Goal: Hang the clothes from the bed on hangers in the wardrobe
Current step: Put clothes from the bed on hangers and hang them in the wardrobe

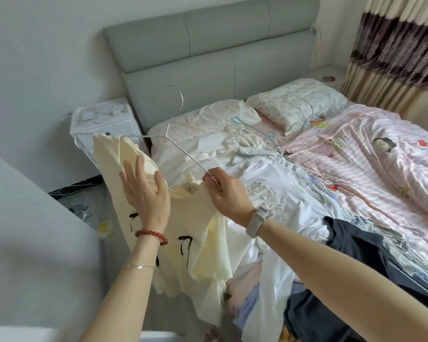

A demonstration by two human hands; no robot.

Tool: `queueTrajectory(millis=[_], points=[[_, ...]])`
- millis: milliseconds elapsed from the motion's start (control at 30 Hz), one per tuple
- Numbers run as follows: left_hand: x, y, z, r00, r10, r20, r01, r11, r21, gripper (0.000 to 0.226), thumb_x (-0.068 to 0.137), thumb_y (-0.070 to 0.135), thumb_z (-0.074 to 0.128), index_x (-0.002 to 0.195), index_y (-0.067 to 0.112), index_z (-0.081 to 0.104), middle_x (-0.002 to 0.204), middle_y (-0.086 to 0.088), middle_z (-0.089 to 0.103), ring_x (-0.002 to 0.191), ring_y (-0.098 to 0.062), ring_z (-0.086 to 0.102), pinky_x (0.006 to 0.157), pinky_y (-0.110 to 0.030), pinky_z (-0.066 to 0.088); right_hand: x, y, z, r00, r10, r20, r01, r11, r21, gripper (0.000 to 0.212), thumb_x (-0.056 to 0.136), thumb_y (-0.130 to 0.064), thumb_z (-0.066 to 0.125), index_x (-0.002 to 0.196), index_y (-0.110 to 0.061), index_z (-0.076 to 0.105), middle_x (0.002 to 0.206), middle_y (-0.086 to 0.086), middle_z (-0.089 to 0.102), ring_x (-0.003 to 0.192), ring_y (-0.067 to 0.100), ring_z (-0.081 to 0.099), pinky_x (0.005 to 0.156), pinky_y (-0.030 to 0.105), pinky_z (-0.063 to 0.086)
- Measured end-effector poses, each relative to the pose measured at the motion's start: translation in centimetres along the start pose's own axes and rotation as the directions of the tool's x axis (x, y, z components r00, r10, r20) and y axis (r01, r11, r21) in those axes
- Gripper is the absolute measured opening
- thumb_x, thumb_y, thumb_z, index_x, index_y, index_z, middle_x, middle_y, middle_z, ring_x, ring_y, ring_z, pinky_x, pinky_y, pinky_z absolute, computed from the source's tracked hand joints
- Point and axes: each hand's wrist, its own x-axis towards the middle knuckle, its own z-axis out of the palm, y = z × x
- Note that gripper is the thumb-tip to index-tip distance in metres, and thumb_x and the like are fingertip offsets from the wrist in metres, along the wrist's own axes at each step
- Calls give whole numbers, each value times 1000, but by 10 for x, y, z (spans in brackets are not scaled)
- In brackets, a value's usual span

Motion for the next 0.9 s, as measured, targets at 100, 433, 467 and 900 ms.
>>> queueTrajectory(millis=[100, 433, 467, 900], points=[[39, -13, 5, 999, -35, -28, 32, 994, -103, 53, 93, 32, 35, 144, 21, 27, 156, -9, 10, 143, -22, 5, 113, -37, 7, 52, -13, 26, 1000, 2, 3, -2, 999, 53, 17, 94, -15, 44, 99, -6, 59, 82, 12, 66, 75, 32, 58, 66, 39, 43], [136, -16, 52, 993, -122, 7, 122, 989, -89, 48, 98, 29, 37, 145, 26, 24, 156, -2, 11, 143, -20, 5, 115, -42, 10, 204, -12, 56, 977, 155, -147, -84, 912, 402, 23, 94, -14, 45, 92, 4, 59, 70, -2, 55, 65, 11, 49, 62, 27, 39], [145, -13, 62, 993, -110, 41, 113, 991, -74, 49, 98, 29, 36, 145, 27, 22, 156, -1, 10, 143, -20, 4, 115, -41, 8, 218, 0, 55, 968, 182, -171, -95, 902, 420, 25, 93, -16, 45, 91, 5, 59, 69, -1, 54, 63, 10, 47, 59, 23, 37], [203, -48, 275, 775, -152, 613, -38, 957, 286, 53, 99, 35, 31, 147, 28, 11, 157, -2, 5, 143, -22, 2, 116, -42, 9, 355, 272, -13, 763, 526, -375, -426, 846, 320, 27, 92, -8, 40, 91, 8, 61, 84, 17, 61, 78, 19, 49, 60, 24, 31]])
